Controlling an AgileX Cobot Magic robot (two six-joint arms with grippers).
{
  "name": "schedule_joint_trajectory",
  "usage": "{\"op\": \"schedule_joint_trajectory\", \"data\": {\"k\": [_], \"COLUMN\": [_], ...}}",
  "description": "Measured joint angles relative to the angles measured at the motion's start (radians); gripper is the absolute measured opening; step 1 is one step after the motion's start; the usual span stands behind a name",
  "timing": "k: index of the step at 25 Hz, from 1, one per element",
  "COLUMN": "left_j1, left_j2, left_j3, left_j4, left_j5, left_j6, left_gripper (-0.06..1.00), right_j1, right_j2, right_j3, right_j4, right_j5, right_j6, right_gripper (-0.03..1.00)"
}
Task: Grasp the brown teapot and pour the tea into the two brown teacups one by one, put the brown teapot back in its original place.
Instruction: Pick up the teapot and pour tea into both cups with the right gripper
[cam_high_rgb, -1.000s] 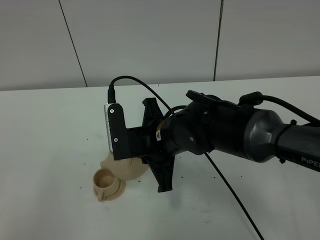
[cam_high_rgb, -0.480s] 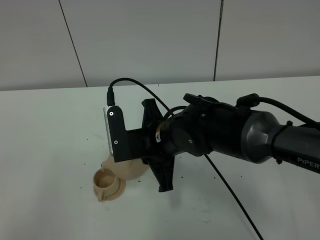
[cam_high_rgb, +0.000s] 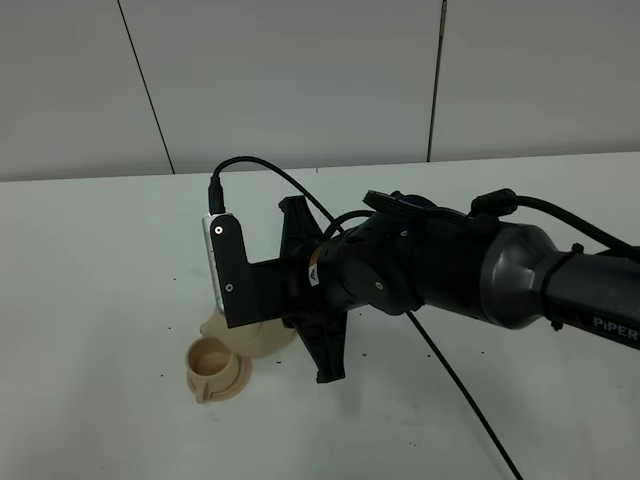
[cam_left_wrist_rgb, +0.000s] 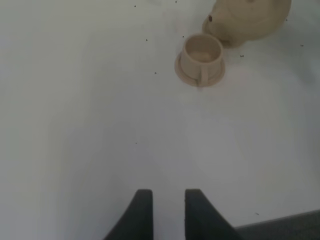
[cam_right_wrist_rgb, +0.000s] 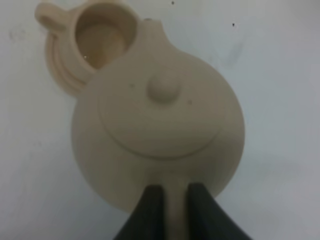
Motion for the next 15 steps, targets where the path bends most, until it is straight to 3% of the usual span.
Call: {"op": "schedule_joint_trajectory", "data": {"k": [15], "left_j1": [0.0], "left_j2": [0.0], "left_j3": [0.0], "left_j4": [0.0], "left_j5": [0.0], "left_j6": [0.0], "left_gripper": [0.23], "right_j1": [0.01], "right_j2": [0.001], "right_j3": [0.0], "right_j4": [-0.036], "right_j5": [0.0], "right_j6": [-0.007], "right_gripper": [0.1]}}
